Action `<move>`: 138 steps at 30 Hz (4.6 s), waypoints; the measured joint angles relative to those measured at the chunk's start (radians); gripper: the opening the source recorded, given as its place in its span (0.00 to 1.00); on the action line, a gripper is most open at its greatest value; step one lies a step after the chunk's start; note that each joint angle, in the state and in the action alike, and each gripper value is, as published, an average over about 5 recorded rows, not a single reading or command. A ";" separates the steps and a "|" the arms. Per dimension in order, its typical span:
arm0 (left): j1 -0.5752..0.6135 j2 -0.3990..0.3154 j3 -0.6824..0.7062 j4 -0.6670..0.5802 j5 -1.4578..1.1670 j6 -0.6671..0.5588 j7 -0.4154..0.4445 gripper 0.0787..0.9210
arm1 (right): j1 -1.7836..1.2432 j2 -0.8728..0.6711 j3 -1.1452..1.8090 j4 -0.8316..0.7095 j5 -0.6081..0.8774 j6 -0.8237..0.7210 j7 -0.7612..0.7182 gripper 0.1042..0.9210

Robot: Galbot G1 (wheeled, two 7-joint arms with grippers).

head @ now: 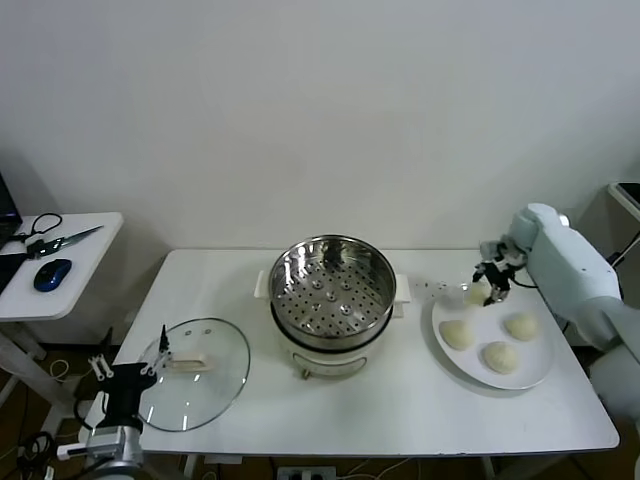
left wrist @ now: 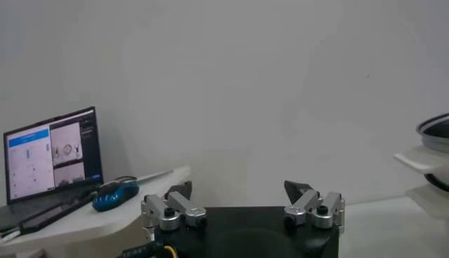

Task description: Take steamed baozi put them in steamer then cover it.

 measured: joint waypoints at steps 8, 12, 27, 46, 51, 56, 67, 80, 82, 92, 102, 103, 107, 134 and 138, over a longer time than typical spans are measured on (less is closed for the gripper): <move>0.019 -0.001 0.002 -0.006 -0.005 -0.003 0.001 0.88 | 0.179 0.005 -0.226 0.194 0.129 0.078 -0.017 0.68; 0.025 -0.002 0.003 -0.007 -0.007 -0.005 0.000 0.88 | 0.240 0.020 -0.298 0.292 0.153 0.116 -0.017 0.68; 0.026 0.000 0.012 -0.003 -0.002 0.003 0.000 0.88 | 0.256 0.175 -0.362 0.484 0.020 0.257 0.020 0.68; 0.012 0.017 0.008 0.008 -0.016 0.023 -0.006 0.88 | 0.101 0.377 -0.316 0.342 -0.283 0.373 0.109 0.70; 0.010 0.018 0.008 0.006 -0.015 0.027 -0.004 0.88 | 0.070 0.416 -0.303 0.295 -0.327 0.390 0.123 0.71; 0.010 0.019 0.006 0.006 -0.015 0.028 -0.003 0.88 | 0.058 0.431 -0.296 0.277 -0.346 0.394 0.127 0.82; 0.005 0.020 0.014 -0.003 -0.007 0.034 -0.005 0.88 | 0.102 0.380 -0.313 0.350 -0.280 0.389 0.085 0.88; 0.015 0.036 0.015 -0.018 -0.005 0.037 -0.007 0.88 | 0.321 0.073 -0.476 0.565 0.117 0.098 0.160 0.88; 0.015 0.037 0.017 -0.023 -0.006 0.039 -0.008 0.88 | 0.347 0.014 -0.513 0.585 0.215 -0.001 0.165 0.88; 0.016 0.034 0.032 -0.045 0.001 0.047 -0.008 0.88 | 0.378 -0.190 -0.644 0.575 0.597 -0.355 0.144 0.88; 0.023 0.036 0.028 -0.055 0.000 0.049 -0.009 0.88 | 0.264 -0.251 -0.627 0.491 0.660 -0.467 0.127 0.88; 0.024 0.036 0.028 -0.057 0.001 0.050 -0.009 0.88 | 0.244 -0.254 -0.614 0.481 0.653 -0.471 0.126 0.88; 0.023 0.038 0.026 -0.059 0.003 0.051 -0.010 0.88 | 0.162 -0.264 -0.559 0.448 0.616 -0.482 0.127 0.88; 0.035 0.038 0.007 -0.050 0.008 0.052 -0.015 0.88 | -0.112 -0.205 -0.389 0.328 0.489 -0.498 0.121 0.88; 0.034 0.038 0.006 -0.049 0.008 0.051 -0.016 0.88 | -0.123 -0.191 -0.380 0.311 0.477 -0.495 0.121 0.87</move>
